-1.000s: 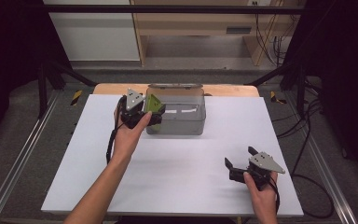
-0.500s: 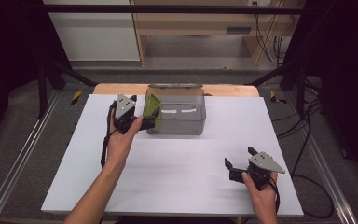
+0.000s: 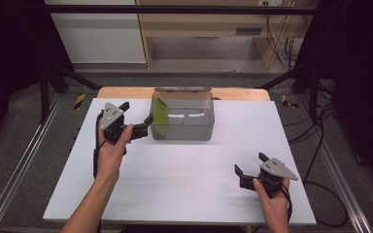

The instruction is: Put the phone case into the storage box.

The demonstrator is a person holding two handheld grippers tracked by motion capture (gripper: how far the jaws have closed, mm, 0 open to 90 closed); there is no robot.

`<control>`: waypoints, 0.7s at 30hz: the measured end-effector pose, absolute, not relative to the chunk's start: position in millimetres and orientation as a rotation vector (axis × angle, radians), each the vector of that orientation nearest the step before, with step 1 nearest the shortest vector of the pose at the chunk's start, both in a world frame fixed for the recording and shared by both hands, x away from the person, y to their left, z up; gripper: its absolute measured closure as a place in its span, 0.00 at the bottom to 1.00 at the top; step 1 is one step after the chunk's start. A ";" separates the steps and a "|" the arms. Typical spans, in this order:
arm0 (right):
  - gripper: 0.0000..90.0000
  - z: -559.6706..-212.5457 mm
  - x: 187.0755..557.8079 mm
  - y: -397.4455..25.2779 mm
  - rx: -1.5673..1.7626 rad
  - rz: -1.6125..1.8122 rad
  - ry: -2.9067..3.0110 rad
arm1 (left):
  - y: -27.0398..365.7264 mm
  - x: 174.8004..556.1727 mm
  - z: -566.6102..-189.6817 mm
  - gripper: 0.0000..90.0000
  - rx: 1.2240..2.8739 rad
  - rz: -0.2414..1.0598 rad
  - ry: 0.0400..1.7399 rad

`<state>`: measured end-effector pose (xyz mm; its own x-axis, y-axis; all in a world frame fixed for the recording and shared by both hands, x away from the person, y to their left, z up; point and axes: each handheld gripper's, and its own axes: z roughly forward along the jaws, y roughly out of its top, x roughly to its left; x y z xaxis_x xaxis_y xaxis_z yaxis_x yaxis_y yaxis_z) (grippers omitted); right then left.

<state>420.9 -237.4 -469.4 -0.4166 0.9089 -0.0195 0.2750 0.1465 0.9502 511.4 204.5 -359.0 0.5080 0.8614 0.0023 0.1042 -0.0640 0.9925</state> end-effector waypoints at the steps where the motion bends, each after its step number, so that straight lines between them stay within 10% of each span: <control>1: 0.03 -469.3 420.8 -237.5 1.134 1.285 1.797 | 207.0 510.5 -359.5 0.05 1.521 0.767 0.869; 21: 0.03 -467.4 419.8 -236.1 1.129 1.316 1.818 | 260.4 493.8 -363.3 0.03 1.475 0.817 0.894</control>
